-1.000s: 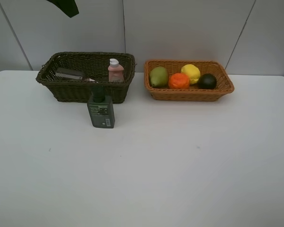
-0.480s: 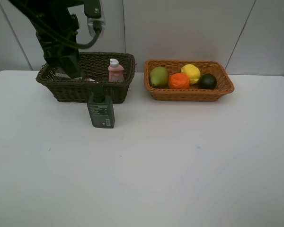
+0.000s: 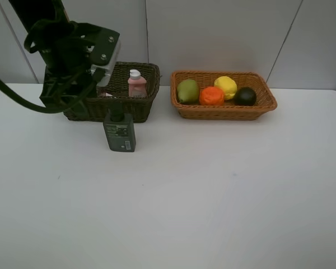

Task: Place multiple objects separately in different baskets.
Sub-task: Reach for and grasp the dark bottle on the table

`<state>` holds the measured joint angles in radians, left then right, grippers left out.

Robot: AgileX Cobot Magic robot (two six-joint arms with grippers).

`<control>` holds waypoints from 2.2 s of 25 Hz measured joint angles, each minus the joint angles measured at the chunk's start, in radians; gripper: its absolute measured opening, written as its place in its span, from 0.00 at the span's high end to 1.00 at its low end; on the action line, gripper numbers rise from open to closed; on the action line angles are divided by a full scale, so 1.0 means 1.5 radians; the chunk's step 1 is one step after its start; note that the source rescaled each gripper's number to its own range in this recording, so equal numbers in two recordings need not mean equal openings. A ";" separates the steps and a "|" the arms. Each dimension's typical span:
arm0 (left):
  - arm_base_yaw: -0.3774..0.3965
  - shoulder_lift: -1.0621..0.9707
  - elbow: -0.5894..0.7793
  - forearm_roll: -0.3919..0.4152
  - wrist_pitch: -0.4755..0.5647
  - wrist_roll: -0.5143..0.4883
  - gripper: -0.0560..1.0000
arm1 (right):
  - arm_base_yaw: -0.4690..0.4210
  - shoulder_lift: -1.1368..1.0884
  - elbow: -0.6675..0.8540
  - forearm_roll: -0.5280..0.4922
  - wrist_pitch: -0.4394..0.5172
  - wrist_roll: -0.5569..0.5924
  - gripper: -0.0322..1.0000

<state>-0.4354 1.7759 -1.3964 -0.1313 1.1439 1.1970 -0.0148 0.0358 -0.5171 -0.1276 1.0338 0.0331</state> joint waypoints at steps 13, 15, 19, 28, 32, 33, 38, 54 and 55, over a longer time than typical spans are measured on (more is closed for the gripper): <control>0.000 0.079 0.000 -0.023 -0.134 0.062 0.32 | 0.000 0.000 0.000 0.000 0.000 0.000 0.12; 0.000 0.087 -0.004 -0.029 -0.155 0.065 0.32 | 0.000 0.000 0.000 0.000 0.000 0.000 0.12; 0.000 0.097 -0.007 -0.048 -0.183 0.078 0.32 | 0.000 0.000 0.000 0.000 0.000 0.000 0.12; 0.000 0.098 -0.013 -0.071 -0.147 0.079 0.32 | 0.000 0.000 0.000 0.000 0.000 0.000 0.12; 0.000 0.096 -0.015 -0.073 -0.125 0.078 0.32 | 0.000 0.000 0.000 0.000 0.000 0.000 0.12; 0.000 0.096 -0.015 -0.073 -0.116 0.074 0.32 | 0.000 0.000 0.000 0.000 0.000 0.000 0.12; 0.000 0.088 -0.015 -0.058 -0.078 0.057 0.32 | 0.000 0.000 0.000 0.000 0.000 0.000 0.12; -0.001 0.066 -0.002 -0.002 -0.092 0.060 0.32 | 0.000 0.000 0.000 0.000 0.000 0.000 0.12; -0.001 0.066 -0.002 -0.002 -0.094 0.060 0.32 | 0.000 0.000 0.000 0.000 0.000 0.000 0.12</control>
<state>-0.4365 1.8755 -1.3989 -0.1349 1.0021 1.2867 -0.0148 0.0358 -0.5171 -0.1276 1.0338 0.0331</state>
